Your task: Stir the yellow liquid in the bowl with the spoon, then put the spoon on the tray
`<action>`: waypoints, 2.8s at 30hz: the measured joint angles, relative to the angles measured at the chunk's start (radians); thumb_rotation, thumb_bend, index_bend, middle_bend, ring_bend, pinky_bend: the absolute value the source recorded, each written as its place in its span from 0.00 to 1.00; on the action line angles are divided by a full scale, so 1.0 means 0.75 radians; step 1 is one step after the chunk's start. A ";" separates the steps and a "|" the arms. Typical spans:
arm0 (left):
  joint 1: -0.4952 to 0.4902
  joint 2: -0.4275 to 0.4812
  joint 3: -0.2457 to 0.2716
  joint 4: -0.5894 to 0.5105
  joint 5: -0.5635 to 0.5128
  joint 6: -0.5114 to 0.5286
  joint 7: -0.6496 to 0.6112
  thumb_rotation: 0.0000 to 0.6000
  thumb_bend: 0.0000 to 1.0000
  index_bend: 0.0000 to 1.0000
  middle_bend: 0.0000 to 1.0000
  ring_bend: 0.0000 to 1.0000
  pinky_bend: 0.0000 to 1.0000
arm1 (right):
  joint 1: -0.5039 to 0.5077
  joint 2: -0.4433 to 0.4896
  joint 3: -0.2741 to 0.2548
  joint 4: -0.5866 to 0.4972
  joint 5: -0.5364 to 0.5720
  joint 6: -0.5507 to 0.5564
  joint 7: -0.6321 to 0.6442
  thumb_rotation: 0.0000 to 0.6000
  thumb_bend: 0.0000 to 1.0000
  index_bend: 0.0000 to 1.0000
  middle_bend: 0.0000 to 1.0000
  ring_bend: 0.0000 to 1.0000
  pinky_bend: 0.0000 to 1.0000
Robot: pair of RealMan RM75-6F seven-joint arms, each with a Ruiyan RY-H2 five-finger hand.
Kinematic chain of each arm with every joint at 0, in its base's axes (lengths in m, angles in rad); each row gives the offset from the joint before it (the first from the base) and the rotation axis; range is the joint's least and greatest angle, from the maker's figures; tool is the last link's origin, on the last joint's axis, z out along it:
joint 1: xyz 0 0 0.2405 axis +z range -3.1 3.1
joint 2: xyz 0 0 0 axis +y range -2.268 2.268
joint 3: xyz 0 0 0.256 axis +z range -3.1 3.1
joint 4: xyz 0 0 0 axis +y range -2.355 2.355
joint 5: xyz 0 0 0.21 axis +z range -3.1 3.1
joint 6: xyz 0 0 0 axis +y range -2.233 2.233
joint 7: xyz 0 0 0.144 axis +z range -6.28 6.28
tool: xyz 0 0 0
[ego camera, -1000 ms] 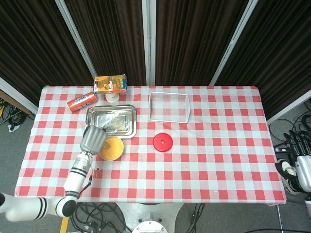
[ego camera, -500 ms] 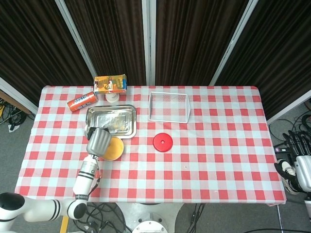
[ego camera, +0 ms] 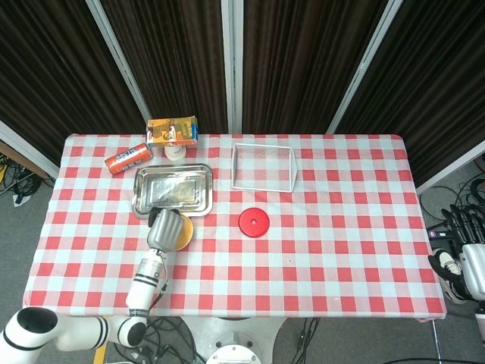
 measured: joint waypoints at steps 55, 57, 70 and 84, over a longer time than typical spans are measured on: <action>0.012 0.241 0.030 -0.157 0.115 0.044 -0.297 1.00 0.41 0.65 0.92 0.93 0.95 | -0.008 -0.005 -0.002 0.004 -0.011 0.020 0.009 1.00 0.20 0.00 0.00 0.00 0.00; 0.024 0.200 0.066 -0.094 0.178 0.075 -0.258 1.00 0.41 0.65 0.92 0.93 0.95 | -0.007 -0.005 -0.002 0.003 -0.013 0.020 0.008 1.00 0.20 0.00 0.00 0.00 0.00; 0.061 0.091 0.068 0.139 0.300 0.065 -0.187 1.00 0.41 0.65 0.92 0.93 0.96 | -0.010 -0.001 -0.004 -0.012 -0.013 0.021 -0.008 1.00 0.20 0.00 0.00 0.00 0.00; 0.094 0.021 0.045 0.233 0.364 -0.010 -0.161 1.00 0.41 0.65 0.92 0.93 0.95 | -0.004 -0.007 -0.004 -0.008 -0.007 0.006 -0.012 1.00 0.20 0.00 0.00 0.00 0.00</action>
